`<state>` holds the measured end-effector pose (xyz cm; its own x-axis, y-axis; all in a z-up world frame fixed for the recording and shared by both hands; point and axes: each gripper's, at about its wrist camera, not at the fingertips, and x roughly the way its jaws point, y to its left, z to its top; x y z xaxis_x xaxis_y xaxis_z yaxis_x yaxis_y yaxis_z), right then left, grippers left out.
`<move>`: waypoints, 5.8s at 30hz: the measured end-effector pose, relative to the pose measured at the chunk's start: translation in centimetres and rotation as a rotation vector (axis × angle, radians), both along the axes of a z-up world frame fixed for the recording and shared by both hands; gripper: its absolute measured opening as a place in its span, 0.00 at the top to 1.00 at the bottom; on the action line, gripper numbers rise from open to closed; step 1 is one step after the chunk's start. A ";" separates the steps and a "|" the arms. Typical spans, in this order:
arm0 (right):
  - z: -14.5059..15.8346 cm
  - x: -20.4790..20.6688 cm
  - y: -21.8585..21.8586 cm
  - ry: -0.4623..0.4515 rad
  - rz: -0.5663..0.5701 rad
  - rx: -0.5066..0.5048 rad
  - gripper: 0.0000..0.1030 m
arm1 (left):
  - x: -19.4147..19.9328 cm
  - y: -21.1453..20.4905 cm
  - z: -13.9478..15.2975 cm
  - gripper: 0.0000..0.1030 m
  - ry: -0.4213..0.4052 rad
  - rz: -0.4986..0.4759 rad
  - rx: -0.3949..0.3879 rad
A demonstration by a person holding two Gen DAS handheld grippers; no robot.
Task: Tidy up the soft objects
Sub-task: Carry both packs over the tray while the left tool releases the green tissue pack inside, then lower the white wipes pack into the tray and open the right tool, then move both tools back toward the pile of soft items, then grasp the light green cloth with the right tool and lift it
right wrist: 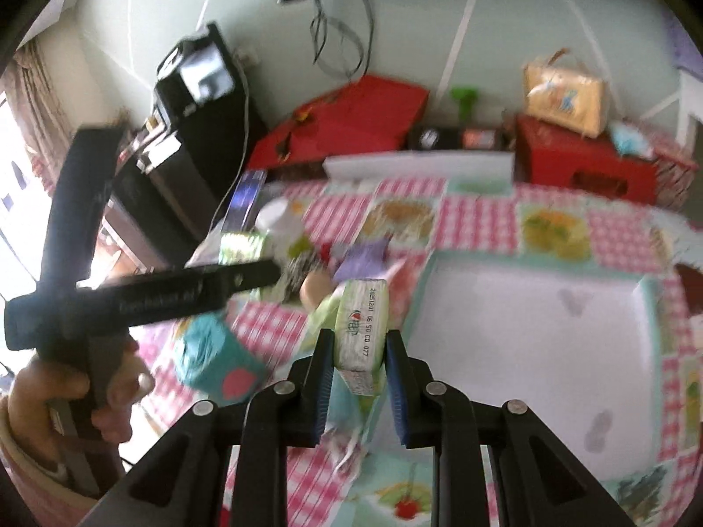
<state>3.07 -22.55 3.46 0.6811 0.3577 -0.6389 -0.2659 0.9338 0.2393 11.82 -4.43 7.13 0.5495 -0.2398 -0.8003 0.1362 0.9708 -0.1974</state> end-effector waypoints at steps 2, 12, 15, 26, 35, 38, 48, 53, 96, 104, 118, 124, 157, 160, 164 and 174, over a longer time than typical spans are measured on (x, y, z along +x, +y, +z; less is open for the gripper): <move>1.0 0.2 -1.2 -0.031 -0.046 -0.001 0.76 | 0.3 -1.0 0.7 0.37 -0.021 -0.016 -0.006; 1.5 2.1 -7.6 -0.045 -0.275 -0.016 0.76 | 1.3 -7.4 0.8 0.37 -0.043 -0.133 -0.038; 1.0 2.8 -9.3 -0.033 -0.331 -0.025 0.76 | 1.7 -8.9 0.1 0.37 -0.037 -0.150 -0.028; -1.2 5.3 -14.7 0.045 -0.475 -0.014 0.76 | 3.5 -14.2 -3.4 0.37 0.025 -0.220 0.002; -3.1 7.1 -17.1 0.091 -0.561 -0.059 0.76 | 4.9 -17.9 -7.6 0.37 0.093 -0.269 0.036; -4.6 7.6 -17.6 0.128 -0.573 -0.061 0.76 | 5.2 -18.5 -8.8 0.37 0.112 -0.276 0.038; -7.5 8.3 -18.7 0.196 -0.606 -0.091 0.76 | 5.8 -18.9 -10.9 0.37 0.133 -0.263 0.071; -8.2 8.1 -19.0 0.212 -0.621 -0.101 0.76 | 5.8 -19.3 -11.5 0.37 0.141 -0.264 0.087; -3.7 6.1 -16.2 0.103 -0.561 -0.104 0.19 | 5.2 -15.4 -6.5 0.05 0.009 -0.128 0.099; -2.8 5.6 -15.9 0.104 -0.565 -0.154 0.02 | 5.1 -13.9 -5.2 0.04 -0.018 -0.096 0.096; -2.4 5.7 -14.0 0.071 -0.504 -0.166 0.00 | 4.6 -8.5 -4.3 0.01 -0.028 0.000 0.017; -2.9 6.4 -12.6 0.083 -0.465 -0.139 0.00 | 4.6 -3.8 -3.3 0.01 -0.077 0.119 0.053; -8.6 8.2 4.7 0.192 0.012 -0.242 0.00 | 5.8 3.1 -8.6 0.01 0.208 0.219 0.098; -8.8 8.2 5.4 0.186 0.028 -0.250 0.00 | 5.9 3.4 -8.9 0.01 0.221 0.231 0.107; -9.1 8.1 6.2 0.177 0.057 -0.251 0.06 | 6.0 3.8 -9.1 0.01 0.229 0.244 0.104; -10.1 8.2 7.9 0.178 0.113 -0.262 0.33 | 6.0 4.2 -9.1 0.01 0.234 0.254 0.084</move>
<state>11.24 -14.64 -6.63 0.5162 0.2326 -0.8243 -0.3465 0.9368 0.0473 17.85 -0.27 -1.99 0.3825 -0.0477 -0.9227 -0.1507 0.9821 -0.1132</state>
